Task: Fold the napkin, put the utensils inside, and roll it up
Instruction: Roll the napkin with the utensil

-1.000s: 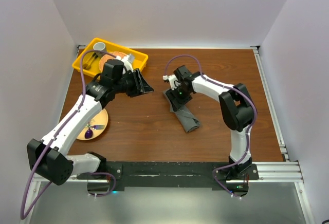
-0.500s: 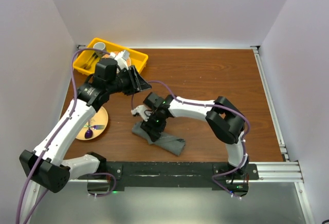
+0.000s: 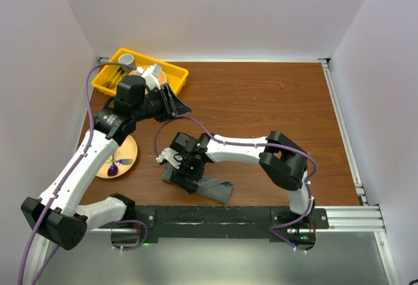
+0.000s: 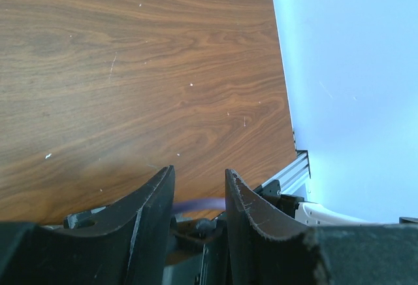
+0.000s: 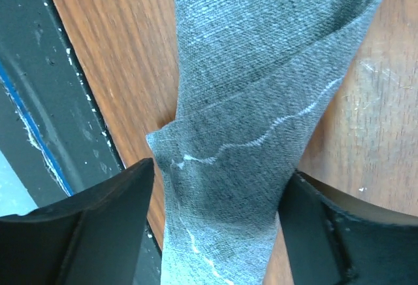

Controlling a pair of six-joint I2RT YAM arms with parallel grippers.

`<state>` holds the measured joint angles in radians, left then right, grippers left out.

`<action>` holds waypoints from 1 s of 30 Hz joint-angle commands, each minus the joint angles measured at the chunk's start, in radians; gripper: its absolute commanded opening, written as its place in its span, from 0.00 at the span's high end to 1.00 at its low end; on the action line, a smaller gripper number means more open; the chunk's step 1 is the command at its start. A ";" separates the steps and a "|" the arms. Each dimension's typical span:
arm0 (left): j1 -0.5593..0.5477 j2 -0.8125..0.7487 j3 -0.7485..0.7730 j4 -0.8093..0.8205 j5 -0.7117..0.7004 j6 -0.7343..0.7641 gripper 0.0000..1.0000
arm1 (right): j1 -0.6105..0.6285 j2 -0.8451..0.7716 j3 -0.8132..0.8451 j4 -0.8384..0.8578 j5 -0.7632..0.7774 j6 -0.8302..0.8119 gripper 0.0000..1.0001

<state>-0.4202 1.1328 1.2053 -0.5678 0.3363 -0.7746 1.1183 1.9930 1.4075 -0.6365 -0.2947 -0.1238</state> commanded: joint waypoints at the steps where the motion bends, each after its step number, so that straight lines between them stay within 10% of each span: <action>1: 0.001 -0.021 0.002 0.009 0.010 -0.011 0.58 | 0.001 -0.023 0.030 -0.054 0.114 0.006 0.19; 17: 0.006 -0.091 0.195 -0.052 -0.199 -0.023 0.57 | -0.003 -0.278 0.088 -0.092 0.351 0.353 0.15; 30: 0.006 -0.323 0.056 0.000 -0.375 -0.005 0.42 | -0.003 -1.184 -0.321 -0.374 0.955 1.012 0.02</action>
<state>-0.4191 0.8173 1.3087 -0.6079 -0.0067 -0.7944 1.1141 0.9970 1.2259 -0.8852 0.4297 0.6041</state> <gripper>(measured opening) 0.565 0.982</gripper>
